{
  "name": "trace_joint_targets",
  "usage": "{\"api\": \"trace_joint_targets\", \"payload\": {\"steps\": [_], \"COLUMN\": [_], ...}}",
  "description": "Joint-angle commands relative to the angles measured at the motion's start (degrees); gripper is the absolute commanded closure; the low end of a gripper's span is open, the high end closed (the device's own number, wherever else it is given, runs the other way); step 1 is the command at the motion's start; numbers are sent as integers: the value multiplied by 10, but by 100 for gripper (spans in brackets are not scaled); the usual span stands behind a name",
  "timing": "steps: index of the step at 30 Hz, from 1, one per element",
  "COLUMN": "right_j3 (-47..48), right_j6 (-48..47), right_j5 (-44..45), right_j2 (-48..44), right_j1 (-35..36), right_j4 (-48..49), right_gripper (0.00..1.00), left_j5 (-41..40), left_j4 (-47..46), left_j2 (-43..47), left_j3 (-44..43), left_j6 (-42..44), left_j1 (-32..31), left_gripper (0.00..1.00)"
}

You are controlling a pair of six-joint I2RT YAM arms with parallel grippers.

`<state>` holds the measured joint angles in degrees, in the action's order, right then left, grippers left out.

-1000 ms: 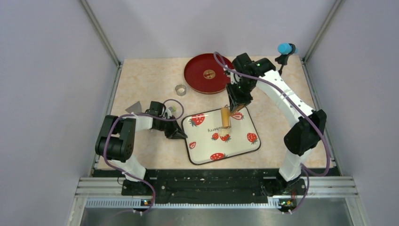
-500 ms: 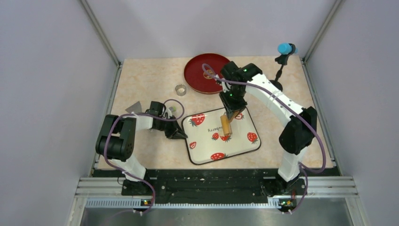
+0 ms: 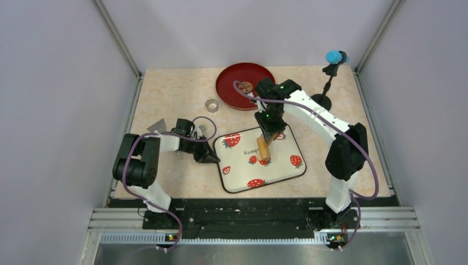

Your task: Roll out the dumpling wrappers from the dough

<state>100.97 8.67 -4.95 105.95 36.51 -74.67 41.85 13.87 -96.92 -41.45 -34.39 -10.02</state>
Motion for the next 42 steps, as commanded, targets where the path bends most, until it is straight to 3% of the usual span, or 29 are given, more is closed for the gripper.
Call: {"api": "trace_joint_targets", "payload": {"steps": [1,17,42], "right_j3": [-26,-69,-176], "right_j6": [-8,-11,4], "right_j5": [31,143,155], "right_j2": [1,-2,24], "right_j1": [16,30,34], "right_j4": [22,25,69], "right_gripper": [100,100,100], "left_j5": [-64,-64,-62], "left_j4": [7,4,-1], "left_j2": [-27,-28,-27], "left_j3": [5,6,9], "left_j6": [6,4,5], "left_j1": [-7,-6,-6], "left_gripper": [100,100,100]}}
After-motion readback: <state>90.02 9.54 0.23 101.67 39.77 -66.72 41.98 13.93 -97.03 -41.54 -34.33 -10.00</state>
